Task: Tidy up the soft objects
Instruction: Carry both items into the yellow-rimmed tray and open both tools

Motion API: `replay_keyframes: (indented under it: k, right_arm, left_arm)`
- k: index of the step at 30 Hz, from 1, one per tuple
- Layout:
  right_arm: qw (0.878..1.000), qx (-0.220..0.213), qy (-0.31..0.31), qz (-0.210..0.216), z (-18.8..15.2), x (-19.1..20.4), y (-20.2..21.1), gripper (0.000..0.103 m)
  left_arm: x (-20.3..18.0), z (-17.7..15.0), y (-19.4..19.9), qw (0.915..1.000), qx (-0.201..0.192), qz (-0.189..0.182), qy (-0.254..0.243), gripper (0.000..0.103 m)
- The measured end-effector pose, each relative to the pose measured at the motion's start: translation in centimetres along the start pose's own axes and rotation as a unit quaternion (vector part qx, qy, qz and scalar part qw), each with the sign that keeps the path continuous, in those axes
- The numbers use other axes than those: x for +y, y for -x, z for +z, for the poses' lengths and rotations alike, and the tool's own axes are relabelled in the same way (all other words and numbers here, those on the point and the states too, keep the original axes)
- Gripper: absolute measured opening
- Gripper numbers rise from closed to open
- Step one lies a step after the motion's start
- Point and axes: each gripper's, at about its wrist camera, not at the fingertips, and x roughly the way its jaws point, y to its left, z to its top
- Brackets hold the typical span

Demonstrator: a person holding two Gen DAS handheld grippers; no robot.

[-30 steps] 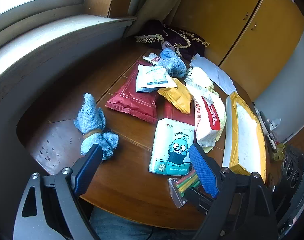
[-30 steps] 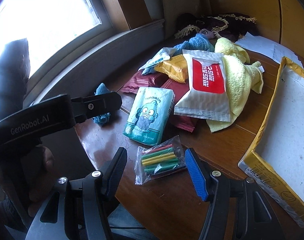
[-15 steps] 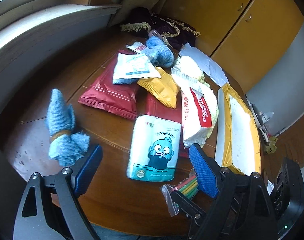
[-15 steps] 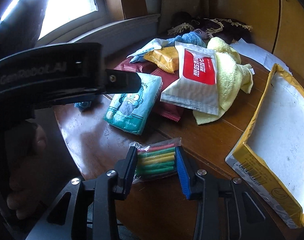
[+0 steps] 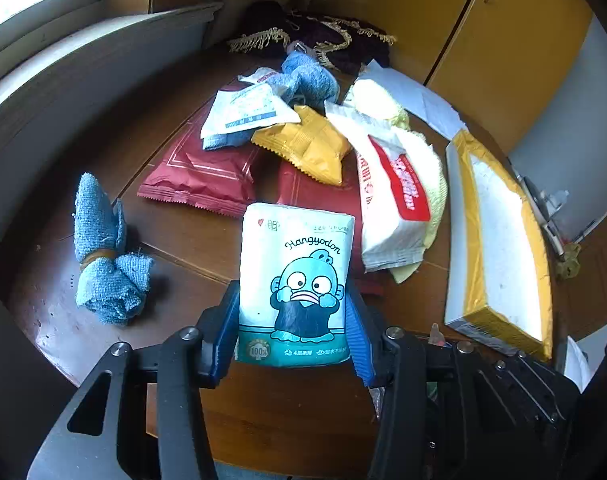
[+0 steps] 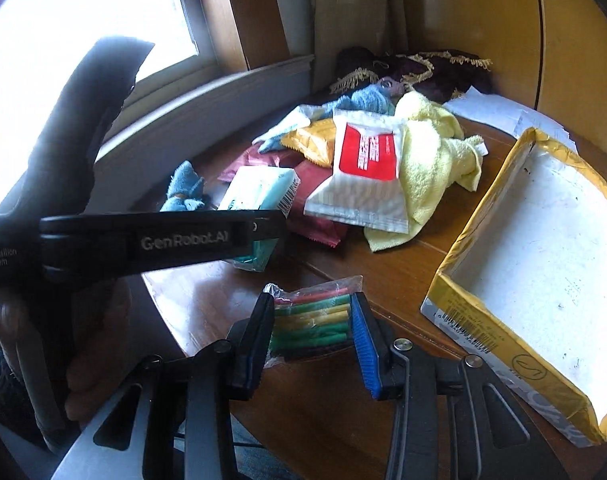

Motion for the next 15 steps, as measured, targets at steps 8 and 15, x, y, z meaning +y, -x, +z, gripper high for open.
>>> replay_keyframes:
  k: [8, 15]
  right_arm:
    - [0.994, -0.086, -0.062, 0.0, 1.2, -3.5, 5.4, 0.04]
    - [0.977, -0.112, -0.166, -0.081, 1.9, -10.4, 8.0, 0.04]
  left_arm:
    - [-2.1, 2.0, 2.9, 0.9951, -0.031, -0.088, 0.032, 0.046]
    - [-7.8, 4.0, 2.2, 0.9876, -0.016, -0.156, -0.007, 0.046]
